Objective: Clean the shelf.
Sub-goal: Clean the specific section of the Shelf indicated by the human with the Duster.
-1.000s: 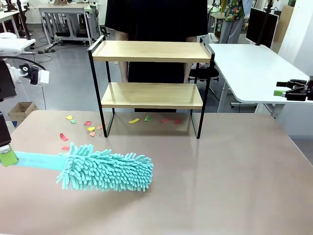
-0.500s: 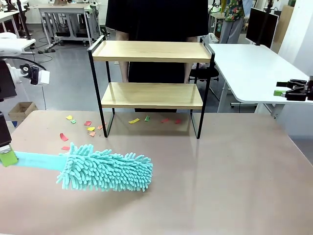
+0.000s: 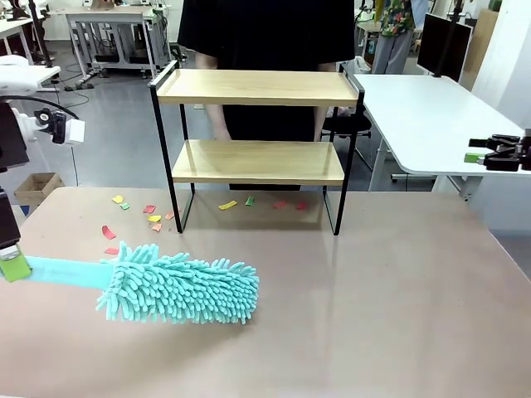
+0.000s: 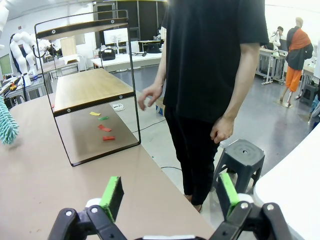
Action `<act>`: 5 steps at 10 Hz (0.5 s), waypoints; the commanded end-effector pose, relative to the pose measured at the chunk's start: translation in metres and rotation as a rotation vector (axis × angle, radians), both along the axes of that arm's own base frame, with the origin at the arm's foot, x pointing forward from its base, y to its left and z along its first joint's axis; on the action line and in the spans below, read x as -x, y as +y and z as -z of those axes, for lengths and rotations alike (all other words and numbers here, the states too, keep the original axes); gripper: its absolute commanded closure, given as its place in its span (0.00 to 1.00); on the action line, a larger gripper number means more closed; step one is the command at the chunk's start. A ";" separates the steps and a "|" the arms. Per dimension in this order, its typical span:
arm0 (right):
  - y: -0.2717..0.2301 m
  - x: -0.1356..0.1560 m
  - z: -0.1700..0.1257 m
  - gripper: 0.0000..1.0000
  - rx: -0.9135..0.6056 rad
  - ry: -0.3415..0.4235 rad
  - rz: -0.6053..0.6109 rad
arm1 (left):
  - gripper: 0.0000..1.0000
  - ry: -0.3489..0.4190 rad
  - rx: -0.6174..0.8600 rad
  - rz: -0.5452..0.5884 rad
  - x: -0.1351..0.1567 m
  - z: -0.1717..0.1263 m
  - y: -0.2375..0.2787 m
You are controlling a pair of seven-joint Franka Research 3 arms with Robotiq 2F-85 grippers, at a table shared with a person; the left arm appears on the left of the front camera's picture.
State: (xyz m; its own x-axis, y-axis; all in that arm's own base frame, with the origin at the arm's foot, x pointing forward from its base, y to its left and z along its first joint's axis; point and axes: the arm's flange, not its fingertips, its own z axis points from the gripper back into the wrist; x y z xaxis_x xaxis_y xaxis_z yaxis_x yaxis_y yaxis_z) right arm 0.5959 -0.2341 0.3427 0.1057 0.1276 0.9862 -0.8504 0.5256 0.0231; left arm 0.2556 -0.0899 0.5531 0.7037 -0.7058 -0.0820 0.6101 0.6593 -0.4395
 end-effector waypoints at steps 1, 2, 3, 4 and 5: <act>0.002 -0.001 -0.003 0.00 0.002 -0.004 -0.003 | 0.86 0.002 0.007 0.000 0.002 -0.002 0.000; 0.002 -0.001 -0.003 0.00 0.002 -0.004 -0.003 | 0.86 0.002 0.007 0.000 0.002 -0.002 0.000; 0.002 -0.001 -0.003 0.00 0.002 -0.004 -0.003 | 0.86 0.002 0.007 0.000 0.002 -0.002 0.000; 0.002 -0.001 -0.003 0.00 0.002 -0.004 -0.003 | 0.86 0.002 0.007 0.000 0.002 -0.002 0.000; 0.002 -0.001 -0.003 0.00 0.002 -0.004 -0.003 | 0.86 0.002 0.007 0.000 0.002 -0.002 0.000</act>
State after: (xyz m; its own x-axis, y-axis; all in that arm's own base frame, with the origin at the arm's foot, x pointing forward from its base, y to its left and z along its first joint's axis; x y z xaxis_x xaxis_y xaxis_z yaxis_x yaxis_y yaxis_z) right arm 0.5959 -0.2341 0.3427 0.1057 0.1276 0.9862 -0.8504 0.5256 0.0231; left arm 0.2556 -0.0899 0.5531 0.7037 -0.7058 -0.0820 0.6101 0.6593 -0.4395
